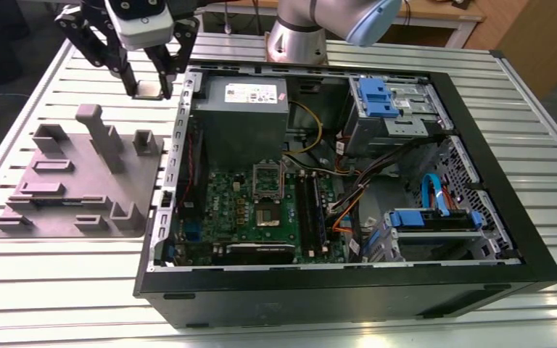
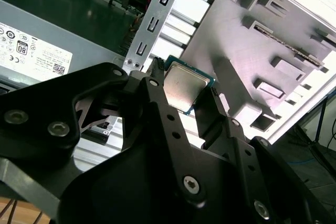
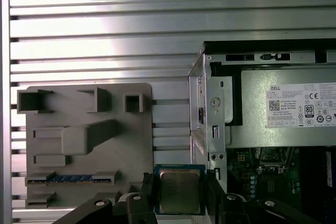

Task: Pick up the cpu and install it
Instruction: 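Pick up the cpu and move it towards the insertion slot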

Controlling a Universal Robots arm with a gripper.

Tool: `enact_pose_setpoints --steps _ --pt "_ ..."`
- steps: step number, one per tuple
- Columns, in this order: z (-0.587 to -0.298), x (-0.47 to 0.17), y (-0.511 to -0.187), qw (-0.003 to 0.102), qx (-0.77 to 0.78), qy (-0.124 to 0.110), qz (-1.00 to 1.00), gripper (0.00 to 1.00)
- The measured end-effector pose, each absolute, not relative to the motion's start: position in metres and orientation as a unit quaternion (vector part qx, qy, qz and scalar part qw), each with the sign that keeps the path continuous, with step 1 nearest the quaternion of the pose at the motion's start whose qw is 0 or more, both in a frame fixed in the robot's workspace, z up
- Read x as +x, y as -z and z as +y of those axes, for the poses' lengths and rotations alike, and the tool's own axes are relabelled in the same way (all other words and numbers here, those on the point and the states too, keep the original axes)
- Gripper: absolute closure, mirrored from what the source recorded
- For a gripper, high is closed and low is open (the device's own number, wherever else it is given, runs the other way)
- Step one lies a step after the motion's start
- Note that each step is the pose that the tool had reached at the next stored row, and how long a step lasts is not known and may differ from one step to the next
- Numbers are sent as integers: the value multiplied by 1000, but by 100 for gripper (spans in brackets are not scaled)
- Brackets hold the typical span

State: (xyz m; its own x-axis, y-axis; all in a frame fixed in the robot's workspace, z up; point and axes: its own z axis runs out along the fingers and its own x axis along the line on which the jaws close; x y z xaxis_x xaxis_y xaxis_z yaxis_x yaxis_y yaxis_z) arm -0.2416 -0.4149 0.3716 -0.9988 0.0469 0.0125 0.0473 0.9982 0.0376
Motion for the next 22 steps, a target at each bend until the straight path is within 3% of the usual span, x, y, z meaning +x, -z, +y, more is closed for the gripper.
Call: enact_pose_setpoints --steps 22 --pt "-421 -201 -371 6 -24 19 -1000 53"
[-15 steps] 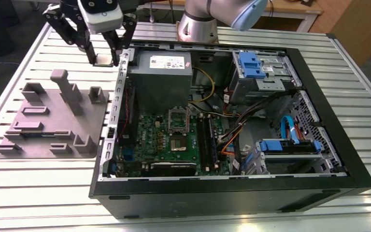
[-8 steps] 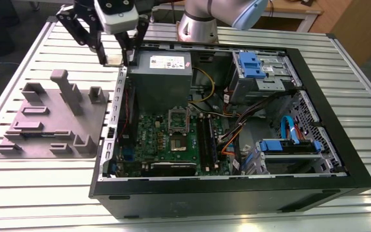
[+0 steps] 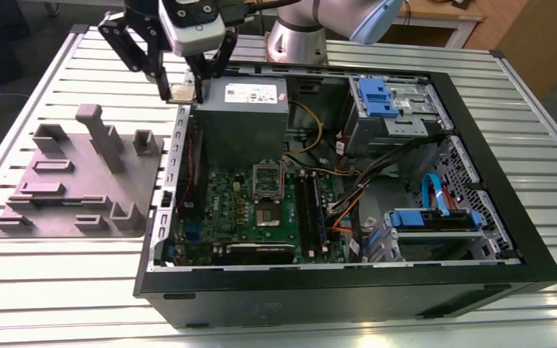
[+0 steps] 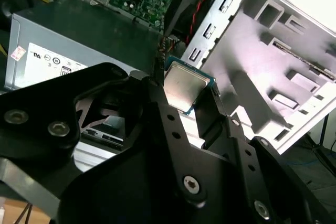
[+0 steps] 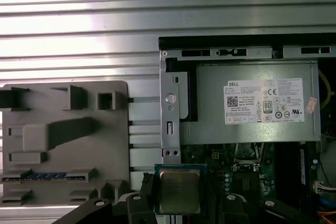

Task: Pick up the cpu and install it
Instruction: 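Pick up the cpu and move it towards the insertion slot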

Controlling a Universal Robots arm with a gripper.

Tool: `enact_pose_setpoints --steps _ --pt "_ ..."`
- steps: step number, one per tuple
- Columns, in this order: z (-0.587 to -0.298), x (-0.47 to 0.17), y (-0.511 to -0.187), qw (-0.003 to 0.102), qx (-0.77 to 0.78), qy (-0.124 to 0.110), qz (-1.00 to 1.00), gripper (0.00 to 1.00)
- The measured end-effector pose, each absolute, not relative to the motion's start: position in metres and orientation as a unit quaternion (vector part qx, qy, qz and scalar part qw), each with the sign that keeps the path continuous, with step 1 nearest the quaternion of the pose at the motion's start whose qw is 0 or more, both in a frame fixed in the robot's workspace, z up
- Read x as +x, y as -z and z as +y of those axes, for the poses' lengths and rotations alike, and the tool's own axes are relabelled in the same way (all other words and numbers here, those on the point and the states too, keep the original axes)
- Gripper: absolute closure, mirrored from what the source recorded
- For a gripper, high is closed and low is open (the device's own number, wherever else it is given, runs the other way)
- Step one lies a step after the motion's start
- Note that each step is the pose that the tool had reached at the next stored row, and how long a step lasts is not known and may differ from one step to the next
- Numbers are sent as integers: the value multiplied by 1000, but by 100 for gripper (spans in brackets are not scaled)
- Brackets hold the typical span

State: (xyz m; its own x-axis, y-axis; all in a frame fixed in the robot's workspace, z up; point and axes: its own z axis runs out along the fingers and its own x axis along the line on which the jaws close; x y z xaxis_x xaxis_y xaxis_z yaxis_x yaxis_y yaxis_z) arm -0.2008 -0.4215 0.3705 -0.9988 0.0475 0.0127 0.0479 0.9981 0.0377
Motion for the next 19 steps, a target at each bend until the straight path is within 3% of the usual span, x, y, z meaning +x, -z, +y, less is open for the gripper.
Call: enact_pose_setpoints --steps 19 --pt "-427 -163 -368 6 -24 19 -1000 53"
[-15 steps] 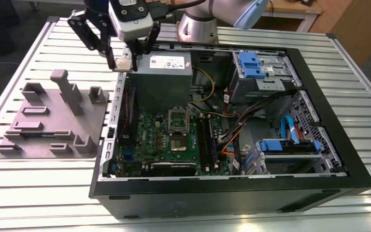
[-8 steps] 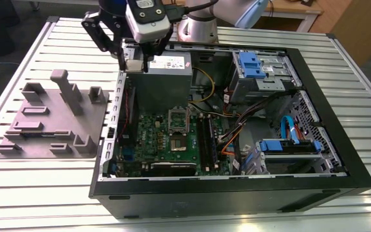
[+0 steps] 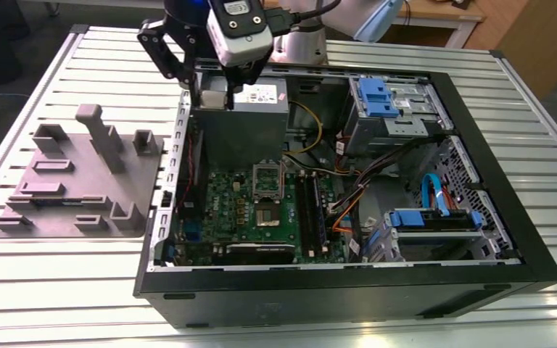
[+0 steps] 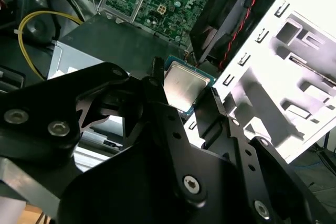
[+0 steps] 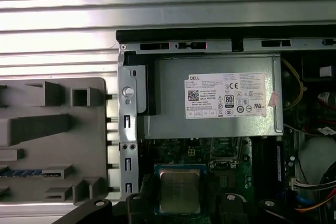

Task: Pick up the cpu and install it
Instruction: 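Pick up the cpu and move it towards the insertion slot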

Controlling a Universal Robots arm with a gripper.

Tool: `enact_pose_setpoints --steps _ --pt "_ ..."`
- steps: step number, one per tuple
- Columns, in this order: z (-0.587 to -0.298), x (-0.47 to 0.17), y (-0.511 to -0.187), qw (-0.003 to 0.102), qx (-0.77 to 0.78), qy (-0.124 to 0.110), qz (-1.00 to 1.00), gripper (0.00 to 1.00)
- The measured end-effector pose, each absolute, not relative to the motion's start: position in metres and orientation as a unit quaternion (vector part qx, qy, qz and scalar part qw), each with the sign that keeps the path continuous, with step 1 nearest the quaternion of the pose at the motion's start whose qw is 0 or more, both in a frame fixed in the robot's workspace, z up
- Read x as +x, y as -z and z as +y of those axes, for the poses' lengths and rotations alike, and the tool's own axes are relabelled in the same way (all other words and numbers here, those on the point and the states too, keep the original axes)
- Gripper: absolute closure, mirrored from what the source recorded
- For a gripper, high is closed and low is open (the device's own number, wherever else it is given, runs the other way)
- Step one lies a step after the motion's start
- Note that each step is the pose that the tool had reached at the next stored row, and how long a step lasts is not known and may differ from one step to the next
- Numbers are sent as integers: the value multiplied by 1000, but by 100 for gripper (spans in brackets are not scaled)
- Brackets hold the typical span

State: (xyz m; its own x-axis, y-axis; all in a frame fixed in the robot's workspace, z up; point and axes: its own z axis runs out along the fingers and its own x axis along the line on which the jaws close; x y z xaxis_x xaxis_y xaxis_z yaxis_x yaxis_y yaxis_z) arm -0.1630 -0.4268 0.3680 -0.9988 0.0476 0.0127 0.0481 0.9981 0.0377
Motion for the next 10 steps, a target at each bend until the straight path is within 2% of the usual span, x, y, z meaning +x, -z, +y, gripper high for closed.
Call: enact_pose_setpoints --steps 10 --pt "-427 -145 -367 6 -24 19 -1000 53"
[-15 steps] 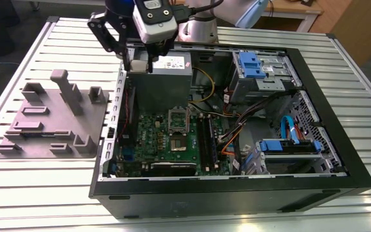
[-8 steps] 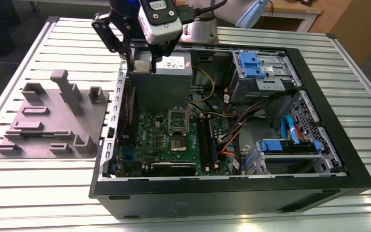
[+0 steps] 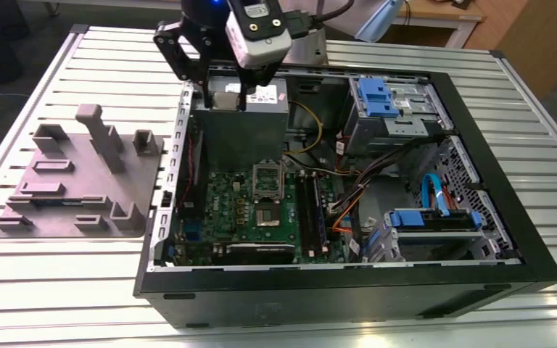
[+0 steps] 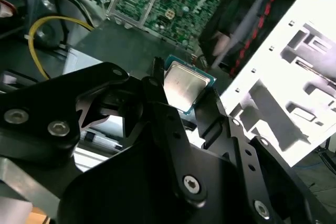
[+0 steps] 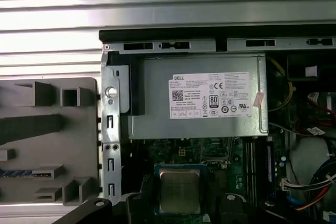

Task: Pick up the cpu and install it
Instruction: 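Pick up the cpu and move it towards the insertion slot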

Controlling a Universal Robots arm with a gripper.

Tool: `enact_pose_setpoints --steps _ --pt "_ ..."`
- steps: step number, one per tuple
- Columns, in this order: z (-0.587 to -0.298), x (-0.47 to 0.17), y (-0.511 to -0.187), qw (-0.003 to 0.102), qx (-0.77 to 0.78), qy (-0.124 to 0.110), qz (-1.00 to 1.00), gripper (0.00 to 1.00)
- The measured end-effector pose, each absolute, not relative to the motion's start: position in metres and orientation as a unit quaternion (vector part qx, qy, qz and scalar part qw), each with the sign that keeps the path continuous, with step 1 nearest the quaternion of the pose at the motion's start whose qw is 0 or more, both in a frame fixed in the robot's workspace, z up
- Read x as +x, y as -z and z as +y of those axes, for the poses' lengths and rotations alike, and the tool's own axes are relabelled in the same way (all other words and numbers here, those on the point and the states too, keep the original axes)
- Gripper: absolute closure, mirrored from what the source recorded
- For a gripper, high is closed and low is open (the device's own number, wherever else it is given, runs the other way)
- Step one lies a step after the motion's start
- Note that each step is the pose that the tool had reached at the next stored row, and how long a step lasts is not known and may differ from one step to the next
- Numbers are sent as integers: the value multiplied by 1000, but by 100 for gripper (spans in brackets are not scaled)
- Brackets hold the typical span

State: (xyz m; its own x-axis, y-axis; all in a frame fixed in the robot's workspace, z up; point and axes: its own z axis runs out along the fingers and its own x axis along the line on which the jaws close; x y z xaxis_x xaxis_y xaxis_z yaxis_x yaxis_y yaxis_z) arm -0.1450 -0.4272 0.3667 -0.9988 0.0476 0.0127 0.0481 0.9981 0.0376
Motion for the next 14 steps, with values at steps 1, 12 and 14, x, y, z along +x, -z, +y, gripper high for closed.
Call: enact_pose_setpoints --steps 1,12,14 --pt "-427 -142 -366 6 -24 19 -1000 53" --pt "-433 -109 -361 6 -24 19 -1000 53" --pt "-439 -108 -360 6 -24 19 -1000 53"
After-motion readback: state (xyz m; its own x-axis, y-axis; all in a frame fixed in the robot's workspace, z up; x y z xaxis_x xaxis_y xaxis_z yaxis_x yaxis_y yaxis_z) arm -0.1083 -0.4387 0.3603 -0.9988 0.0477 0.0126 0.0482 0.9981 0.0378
